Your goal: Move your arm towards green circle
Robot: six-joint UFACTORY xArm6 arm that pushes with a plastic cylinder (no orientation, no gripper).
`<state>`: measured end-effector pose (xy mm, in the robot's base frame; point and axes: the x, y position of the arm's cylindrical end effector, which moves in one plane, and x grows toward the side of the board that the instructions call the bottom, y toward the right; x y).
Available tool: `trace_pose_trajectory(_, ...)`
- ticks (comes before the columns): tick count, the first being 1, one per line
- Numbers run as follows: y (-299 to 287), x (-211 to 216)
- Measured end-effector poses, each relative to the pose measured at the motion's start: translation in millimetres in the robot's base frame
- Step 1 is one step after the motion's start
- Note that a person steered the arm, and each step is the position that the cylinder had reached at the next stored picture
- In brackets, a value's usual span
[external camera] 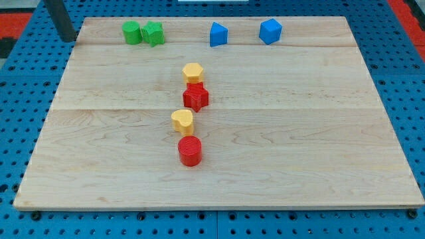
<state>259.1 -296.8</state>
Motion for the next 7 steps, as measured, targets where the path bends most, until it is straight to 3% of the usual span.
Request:
trace_pose_trajectory(5,-7.5,-30.4)
trace_pose_trajectory(6,19.8,-21.0)
trace_pose_trajectory(7,108.8,-19.4)
